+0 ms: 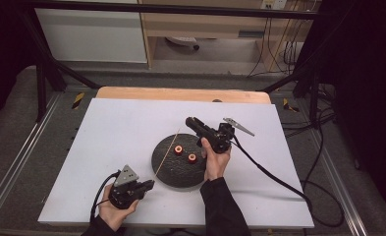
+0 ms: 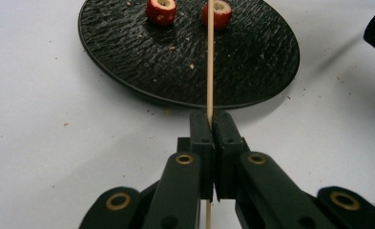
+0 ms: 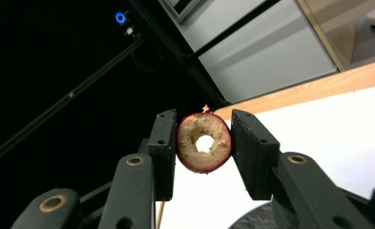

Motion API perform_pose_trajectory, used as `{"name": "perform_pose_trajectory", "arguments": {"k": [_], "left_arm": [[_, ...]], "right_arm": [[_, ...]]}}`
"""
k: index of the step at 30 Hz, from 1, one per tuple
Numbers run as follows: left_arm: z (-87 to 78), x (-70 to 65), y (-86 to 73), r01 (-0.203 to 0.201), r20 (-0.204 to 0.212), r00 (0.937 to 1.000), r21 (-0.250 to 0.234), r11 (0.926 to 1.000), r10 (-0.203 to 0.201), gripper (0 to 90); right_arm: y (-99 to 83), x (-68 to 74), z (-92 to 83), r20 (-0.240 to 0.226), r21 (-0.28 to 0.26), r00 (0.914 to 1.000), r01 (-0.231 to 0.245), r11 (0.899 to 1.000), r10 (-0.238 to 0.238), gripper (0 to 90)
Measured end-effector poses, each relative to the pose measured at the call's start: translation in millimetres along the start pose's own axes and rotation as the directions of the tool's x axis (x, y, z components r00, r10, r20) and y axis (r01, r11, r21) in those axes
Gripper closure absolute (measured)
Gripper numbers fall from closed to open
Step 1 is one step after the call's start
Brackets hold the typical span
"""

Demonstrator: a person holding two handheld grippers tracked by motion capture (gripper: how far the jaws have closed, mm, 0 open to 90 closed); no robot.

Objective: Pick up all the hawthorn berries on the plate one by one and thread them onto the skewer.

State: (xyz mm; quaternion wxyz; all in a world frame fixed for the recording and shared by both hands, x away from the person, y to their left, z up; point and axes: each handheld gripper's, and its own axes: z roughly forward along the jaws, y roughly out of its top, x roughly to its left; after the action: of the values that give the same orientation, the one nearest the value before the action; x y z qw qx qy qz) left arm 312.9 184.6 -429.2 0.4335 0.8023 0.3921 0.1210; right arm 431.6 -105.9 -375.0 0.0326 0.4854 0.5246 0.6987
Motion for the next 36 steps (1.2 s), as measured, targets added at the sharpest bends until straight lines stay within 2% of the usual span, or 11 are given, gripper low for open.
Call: {"name": "perform_pose_trajectory", "arguments": {"k": [9,18,24,36], "left_arm": [[6.9,-7.9,8.6,0.024,0.013,0.9996,-0.018,0.9995,-0.024,88.3],[15.1,-15.6,20.0,0.040,0.040,0.9984,-0.027,0.9988,-0.039,88.3],[16.2,-17.9,22.3,0.044,0.047,0.9980,-0.033,0.9985,-0.042,88.3],[18.1,-18.5,22.6,0.050,0.053,0.9974,-0.034,0.9982,-0.048,88.3]], "right_arm": [[3.6,-0.2,0.4,-0.031,-0.076,0.9994,-0.021,0.997,0.019,63.0],[4.5,0.6,-0.4,-0.053,-0.151,0.9986,-0.013,0.989,0.006,63.0],[3.0,1.2,-0.4,-0.062,-0.171,0.9980,-0.025,0.985,0.015,63.0],[-0.9,0.0,1.6,-0.071,-0.166,0.9973,-0.031,0.986,0.020,63.0]]}}
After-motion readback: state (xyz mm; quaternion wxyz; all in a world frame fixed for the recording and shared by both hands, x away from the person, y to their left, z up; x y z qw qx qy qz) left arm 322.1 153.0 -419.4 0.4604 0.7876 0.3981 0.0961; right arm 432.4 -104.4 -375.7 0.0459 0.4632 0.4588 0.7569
